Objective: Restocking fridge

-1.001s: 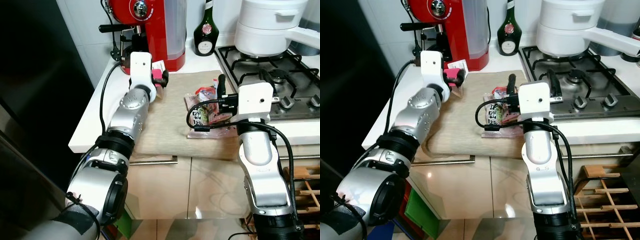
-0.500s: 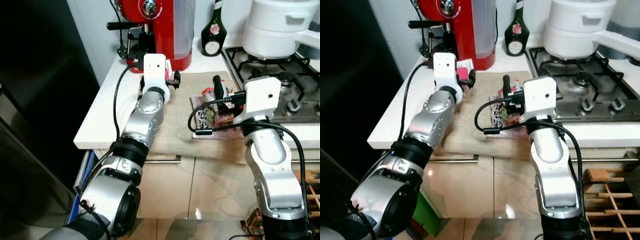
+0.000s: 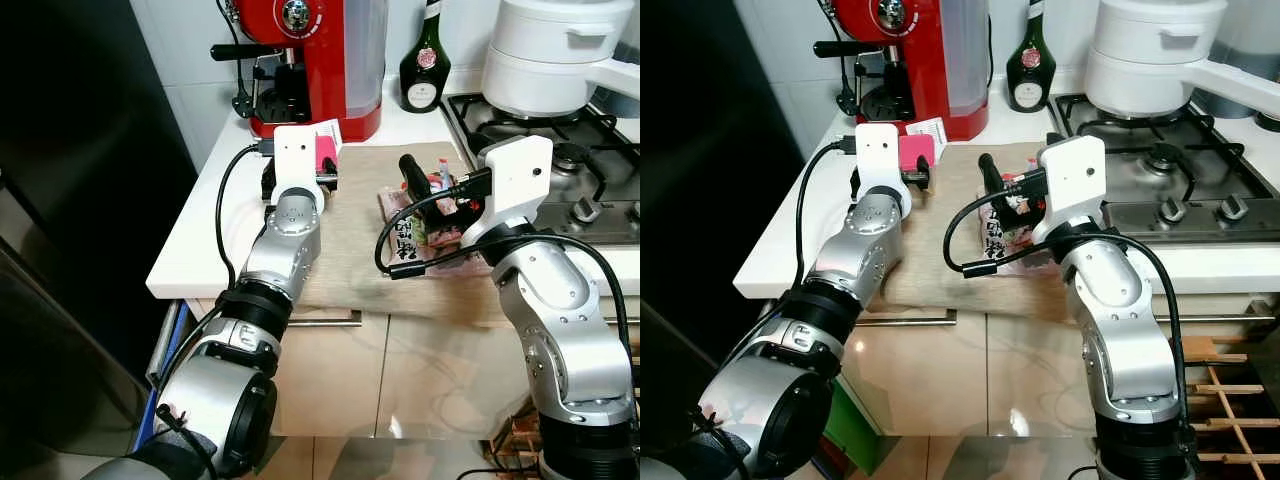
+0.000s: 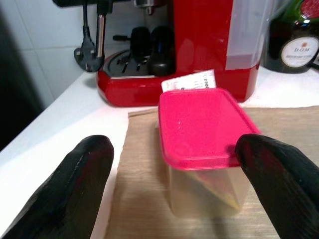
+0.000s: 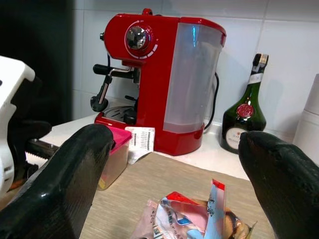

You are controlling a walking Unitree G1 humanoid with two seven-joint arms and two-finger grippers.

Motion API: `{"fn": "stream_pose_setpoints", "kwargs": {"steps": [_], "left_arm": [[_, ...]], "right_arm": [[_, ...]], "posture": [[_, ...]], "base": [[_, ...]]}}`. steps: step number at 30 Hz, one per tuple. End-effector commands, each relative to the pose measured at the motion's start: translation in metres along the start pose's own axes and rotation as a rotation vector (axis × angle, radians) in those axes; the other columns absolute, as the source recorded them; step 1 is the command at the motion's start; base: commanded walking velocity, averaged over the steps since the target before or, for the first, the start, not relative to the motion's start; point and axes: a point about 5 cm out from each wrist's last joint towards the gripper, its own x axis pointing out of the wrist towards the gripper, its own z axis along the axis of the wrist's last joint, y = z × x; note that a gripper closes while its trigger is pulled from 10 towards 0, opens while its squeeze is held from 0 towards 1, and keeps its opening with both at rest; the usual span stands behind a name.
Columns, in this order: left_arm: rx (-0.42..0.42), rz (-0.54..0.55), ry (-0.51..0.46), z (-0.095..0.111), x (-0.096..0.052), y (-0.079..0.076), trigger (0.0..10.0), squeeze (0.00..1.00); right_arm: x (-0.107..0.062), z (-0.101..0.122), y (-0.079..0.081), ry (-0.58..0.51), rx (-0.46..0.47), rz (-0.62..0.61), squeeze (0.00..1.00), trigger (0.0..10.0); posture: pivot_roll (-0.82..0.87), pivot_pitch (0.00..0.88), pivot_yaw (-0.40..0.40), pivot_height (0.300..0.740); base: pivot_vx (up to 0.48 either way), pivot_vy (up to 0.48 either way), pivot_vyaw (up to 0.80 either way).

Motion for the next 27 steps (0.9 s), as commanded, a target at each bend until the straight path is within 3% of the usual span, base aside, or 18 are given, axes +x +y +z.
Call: {"fn": "stream_pose_setpoints", "kwargs": {"steps": [1,15,27], "left_arm": [[-0.001,-0.005,-0.001,0.002,0.002,0.002,10.0,0.00],[0.024,-0.044,-0.107,0.020,-0.002,-0.008,10.0,0.00],[0.002,-0.077,-0.056,0.009,-0.003,-0.019,10.0,0.00]], "right_arm": [[0.002,0.011,0.005,-0.036,0.007,0.037,0.00,10.0],[0.001,0.011,0.012,-0.028,0.033,0.053,0.00,10.0],[0.000,0.006,0.019,-0.007,0.042,0.076,0.00,10.0]], "posture": [[-0.26,0.000,0.113,0.740],[-0.26,0.000,0.124,0.740],[-0.27,0.000,0.116,0.740]], "base": [[0.000,0.000,0.00],[0.000,0.000,0.00],[0.000,0.000,0.00]]}}
